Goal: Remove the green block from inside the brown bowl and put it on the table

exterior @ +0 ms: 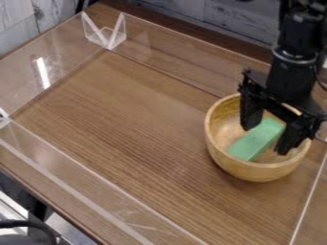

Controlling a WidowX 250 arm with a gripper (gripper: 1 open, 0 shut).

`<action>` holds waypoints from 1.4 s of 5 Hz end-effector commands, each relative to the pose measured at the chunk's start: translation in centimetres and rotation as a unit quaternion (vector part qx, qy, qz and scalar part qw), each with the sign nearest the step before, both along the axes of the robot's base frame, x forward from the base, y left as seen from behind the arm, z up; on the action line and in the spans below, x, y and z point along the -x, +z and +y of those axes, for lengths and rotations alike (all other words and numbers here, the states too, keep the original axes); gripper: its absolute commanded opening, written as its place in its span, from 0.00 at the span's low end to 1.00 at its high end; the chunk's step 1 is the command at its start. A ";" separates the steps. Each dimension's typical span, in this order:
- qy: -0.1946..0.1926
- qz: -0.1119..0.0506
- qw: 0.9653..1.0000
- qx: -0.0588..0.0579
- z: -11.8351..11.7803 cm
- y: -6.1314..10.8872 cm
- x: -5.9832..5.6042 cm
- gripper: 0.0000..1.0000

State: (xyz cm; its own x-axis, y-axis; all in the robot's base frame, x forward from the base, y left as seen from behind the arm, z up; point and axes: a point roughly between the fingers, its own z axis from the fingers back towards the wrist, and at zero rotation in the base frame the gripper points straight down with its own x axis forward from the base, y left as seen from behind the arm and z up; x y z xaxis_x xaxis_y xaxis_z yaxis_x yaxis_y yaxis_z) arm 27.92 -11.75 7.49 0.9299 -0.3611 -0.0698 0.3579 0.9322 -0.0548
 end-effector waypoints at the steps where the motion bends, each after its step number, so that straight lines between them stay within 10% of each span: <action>1: -0.012 -0.027 1.000 0.011 -0.5 0.7 -0.6 1.00; 5: -0.017 -0.041 0.999 0.022 -0.5 0.3 -1.0 1.00; 6: -0.021 -0.040 0.999 0.023 -0.5 -0.1 -1.0 0.00; 7: -0.025 -0.039 0.999 0.022 -0.4 -0.2 -0.9 0.00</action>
State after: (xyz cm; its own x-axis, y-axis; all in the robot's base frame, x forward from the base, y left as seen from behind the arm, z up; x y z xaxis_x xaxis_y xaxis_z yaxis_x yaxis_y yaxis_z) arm 28.34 -12.13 6.22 0.9109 -0.4119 -0.0226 0.4096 0.9097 -0.0685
